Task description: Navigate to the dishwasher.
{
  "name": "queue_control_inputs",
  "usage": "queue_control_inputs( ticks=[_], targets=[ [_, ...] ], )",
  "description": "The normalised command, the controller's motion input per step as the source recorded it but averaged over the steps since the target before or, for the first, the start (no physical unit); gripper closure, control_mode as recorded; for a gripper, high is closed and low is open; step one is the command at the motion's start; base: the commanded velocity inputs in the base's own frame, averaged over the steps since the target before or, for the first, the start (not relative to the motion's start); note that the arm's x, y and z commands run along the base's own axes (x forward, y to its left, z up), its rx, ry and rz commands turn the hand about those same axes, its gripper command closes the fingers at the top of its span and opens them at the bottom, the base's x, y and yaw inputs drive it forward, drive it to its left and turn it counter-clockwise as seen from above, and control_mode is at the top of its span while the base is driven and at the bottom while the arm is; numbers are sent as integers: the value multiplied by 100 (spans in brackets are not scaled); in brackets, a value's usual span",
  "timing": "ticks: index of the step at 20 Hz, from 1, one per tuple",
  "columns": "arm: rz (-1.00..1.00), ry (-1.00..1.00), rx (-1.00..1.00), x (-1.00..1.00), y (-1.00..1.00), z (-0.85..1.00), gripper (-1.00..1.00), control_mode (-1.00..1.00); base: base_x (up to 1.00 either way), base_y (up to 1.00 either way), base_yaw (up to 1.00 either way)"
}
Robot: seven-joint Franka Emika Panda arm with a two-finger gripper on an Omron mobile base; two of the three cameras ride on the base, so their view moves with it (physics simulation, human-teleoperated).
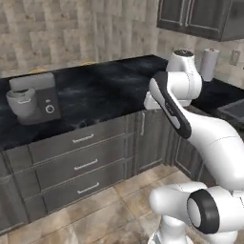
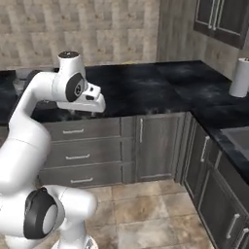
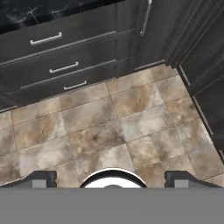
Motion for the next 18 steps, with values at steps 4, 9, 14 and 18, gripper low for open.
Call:
queue_control_inputs(
  ticks=[4,9,14,18],
  targets=[
    [0,0,0,0,0,0,-100,100,19,-39,-65],
    [0,0,0,0,0,0,-100,100,17,-44,-71],
    [0,0,0,0,0,0,-100,100,8,-61,-77],
    [0,0,0,0,0,0,-100,100,4,-69,-78]
  ],
)
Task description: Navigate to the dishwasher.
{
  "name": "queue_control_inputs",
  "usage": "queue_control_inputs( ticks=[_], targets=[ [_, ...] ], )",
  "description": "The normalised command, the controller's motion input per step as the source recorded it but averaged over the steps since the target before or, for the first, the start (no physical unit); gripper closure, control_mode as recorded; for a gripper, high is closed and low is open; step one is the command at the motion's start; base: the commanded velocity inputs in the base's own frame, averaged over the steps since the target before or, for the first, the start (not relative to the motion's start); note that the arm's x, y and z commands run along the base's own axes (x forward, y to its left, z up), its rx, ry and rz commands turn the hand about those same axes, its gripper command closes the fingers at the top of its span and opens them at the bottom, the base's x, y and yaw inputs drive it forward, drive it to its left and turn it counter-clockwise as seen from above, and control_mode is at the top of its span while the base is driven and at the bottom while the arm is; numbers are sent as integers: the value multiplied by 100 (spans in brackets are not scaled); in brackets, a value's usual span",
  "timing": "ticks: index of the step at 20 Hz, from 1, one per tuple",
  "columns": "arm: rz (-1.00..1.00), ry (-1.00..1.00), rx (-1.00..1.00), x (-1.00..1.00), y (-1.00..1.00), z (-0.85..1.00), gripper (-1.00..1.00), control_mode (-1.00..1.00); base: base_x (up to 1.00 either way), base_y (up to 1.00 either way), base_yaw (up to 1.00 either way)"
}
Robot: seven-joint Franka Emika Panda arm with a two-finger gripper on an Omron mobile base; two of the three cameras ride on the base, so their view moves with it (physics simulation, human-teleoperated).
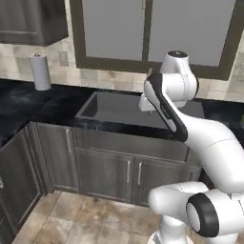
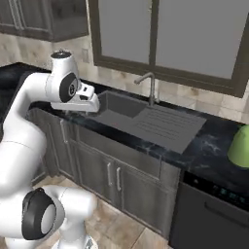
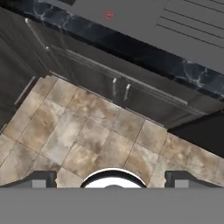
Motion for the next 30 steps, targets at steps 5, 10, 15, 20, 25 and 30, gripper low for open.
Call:
queue_control_inputs(
  ticks=[5,10,15,20,25,30],
  targets=[
    [0,0,0,0,0,0,-100,100,17,-72,-73],
    [0,0,0,0,0,0,-100,100,49,-73,-54],
    [0,0,0,0,0,0,-100,100,64,-72,-30],
    [0,0,0,0,0,0,-100,100,45,-47,-16],
    [0,0,0,0,0,0,-100,100,24,-32,-4],
    [0,0,0,0,0,0,-100,100,46,-30,-1]
  ],
)
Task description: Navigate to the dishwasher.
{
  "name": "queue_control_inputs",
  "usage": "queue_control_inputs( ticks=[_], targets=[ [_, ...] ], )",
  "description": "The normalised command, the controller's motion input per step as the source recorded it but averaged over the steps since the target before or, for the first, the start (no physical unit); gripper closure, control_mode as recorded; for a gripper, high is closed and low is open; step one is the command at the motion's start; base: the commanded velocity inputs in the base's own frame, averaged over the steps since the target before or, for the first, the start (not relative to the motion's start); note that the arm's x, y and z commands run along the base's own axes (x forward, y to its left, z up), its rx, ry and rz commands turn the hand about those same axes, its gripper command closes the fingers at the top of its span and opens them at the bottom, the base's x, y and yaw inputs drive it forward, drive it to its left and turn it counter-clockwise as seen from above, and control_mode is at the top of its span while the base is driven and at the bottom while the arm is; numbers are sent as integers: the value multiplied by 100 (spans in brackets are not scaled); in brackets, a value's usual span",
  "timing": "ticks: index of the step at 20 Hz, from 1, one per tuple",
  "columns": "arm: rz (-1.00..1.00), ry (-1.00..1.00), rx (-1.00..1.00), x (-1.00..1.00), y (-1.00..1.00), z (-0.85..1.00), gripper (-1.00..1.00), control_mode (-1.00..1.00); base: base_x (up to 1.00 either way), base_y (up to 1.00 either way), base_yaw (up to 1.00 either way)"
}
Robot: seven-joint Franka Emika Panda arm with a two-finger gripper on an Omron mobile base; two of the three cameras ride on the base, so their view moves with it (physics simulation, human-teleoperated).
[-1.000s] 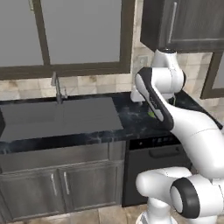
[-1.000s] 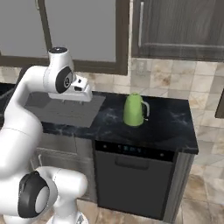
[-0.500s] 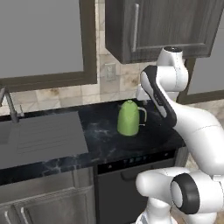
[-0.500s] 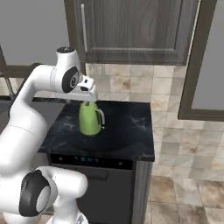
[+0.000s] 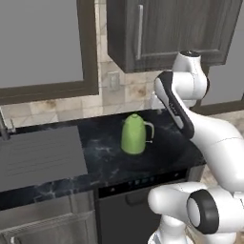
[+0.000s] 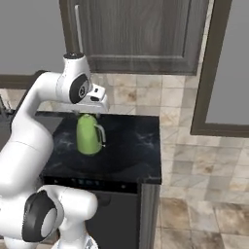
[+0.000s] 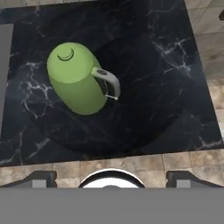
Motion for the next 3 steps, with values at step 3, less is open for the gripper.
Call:
queue_control_inputs(
  ticks=[3],
  targets=[
    [0,0,0,0,0,0,-100,100,50,-20,0]
  ],
)
